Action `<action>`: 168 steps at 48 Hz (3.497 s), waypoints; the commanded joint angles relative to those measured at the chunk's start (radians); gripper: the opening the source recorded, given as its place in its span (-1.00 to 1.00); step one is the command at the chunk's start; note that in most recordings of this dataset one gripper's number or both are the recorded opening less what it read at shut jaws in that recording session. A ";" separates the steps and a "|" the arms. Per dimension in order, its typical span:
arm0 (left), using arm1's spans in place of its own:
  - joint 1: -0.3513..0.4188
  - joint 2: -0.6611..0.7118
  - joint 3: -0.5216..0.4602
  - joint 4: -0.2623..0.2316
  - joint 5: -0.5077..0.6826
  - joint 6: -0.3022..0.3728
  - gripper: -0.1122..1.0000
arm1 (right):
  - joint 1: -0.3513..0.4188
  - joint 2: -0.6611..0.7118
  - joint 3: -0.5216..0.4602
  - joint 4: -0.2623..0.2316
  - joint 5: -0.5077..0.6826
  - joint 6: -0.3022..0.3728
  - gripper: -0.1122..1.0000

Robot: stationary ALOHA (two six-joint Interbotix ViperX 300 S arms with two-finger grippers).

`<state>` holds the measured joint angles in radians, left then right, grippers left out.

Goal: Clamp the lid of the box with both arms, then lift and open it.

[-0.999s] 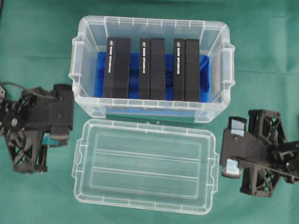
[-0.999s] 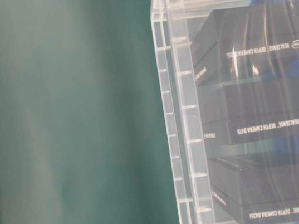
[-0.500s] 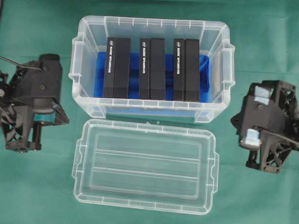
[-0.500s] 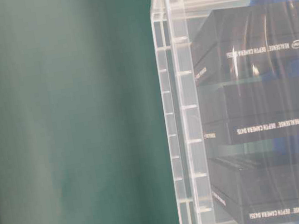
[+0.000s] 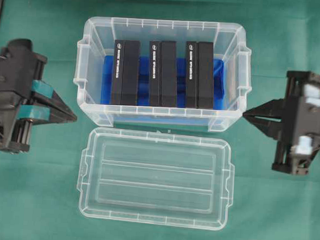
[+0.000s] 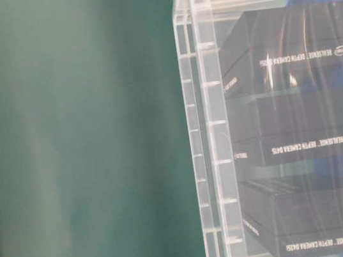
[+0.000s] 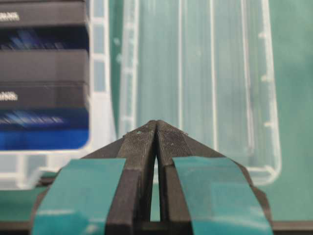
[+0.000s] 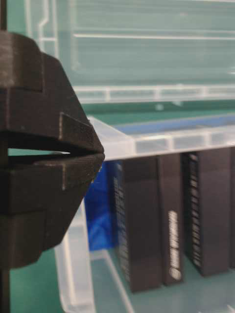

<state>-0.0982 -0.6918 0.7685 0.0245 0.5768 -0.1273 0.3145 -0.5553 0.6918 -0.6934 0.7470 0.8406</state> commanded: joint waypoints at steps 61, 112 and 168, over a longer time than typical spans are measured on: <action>0.094 -0.272 0.170 -0.006 -0.256 0.130 -0.77 | -0.106 -0.334 0.242 -0.112 -0.321 0.002 -0.79; 0.094 -0.272 0.179 -0.006 -0.256 0.130 -0.77 | -0.106 -0.325 0.245 -0.110 -0.321 0.000 -0.79; 0.094 -0.272 0.181 -0.008 -0.261 0.132 -0.77 | -0.106 -0.304 0.247 -0.110 -0.334 0.000 -0.79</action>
<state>-0.0077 -0.9664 0.9618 0.0184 0.3267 0.0031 0.2102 -0.8636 0.9495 -0.8007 0.4203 0.8406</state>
